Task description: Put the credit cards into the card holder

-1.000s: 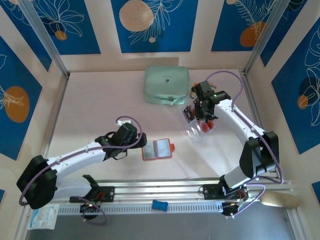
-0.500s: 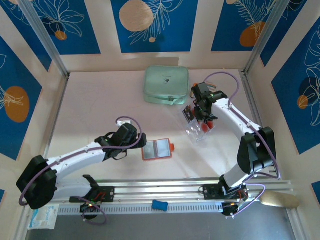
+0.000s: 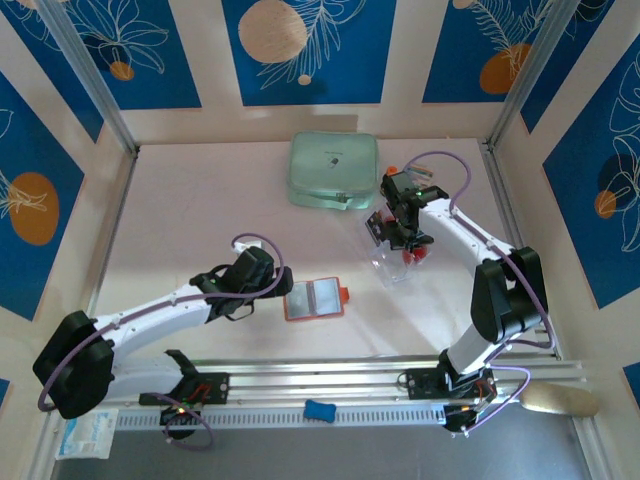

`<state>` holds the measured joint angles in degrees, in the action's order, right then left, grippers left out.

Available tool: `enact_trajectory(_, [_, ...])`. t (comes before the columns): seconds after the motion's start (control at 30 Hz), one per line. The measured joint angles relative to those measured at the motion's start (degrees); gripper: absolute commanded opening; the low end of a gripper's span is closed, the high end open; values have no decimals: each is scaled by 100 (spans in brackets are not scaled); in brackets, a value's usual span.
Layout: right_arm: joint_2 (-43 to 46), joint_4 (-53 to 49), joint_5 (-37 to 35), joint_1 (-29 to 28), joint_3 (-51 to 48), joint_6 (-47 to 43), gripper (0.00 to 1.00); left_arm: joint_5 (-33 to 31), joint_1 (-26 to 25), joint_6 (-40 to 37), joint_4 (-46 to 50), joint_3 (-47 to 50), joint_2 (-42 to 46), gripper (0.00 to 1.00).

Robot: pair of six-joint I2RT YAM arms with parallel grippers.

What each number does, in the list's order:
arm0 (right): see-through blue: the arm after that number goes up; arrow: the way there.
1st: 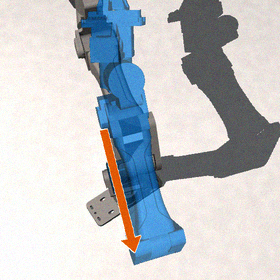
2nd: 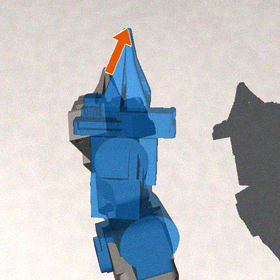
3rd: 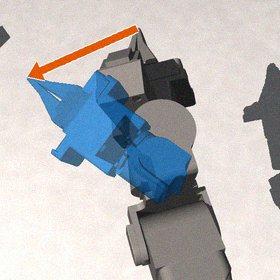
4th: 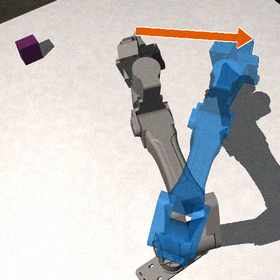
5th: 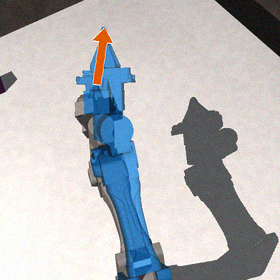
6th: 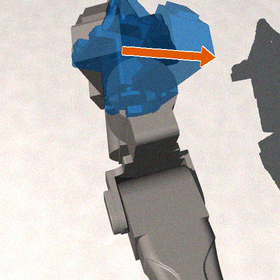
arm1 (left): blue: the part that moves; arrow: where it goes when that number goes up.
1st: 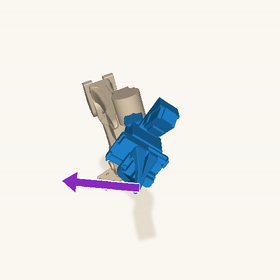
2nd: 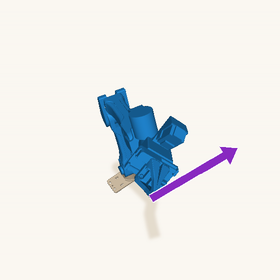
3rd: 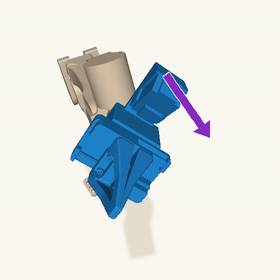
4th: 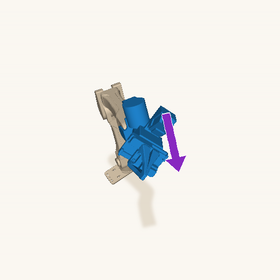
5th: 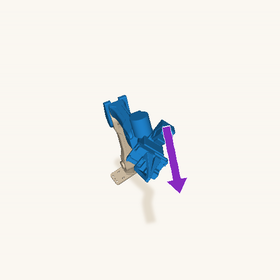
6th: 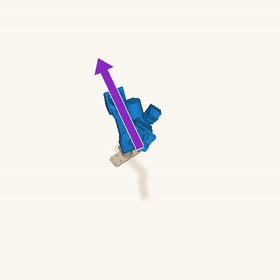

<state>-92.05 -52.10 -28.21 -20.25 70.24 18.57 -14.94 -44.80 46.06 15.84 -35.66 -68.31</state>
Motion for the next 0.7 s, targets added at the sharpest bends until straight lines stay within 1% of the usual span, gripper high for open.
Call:
enact_trajectory(0.33, [404,-46,166,-37,70,-256,0,0,0,0,0,0,0,100])
enact_trajectory(0.7, [1073,-293,525,-66,479,-267,0,-2,0,-7,22,-13,0,100])
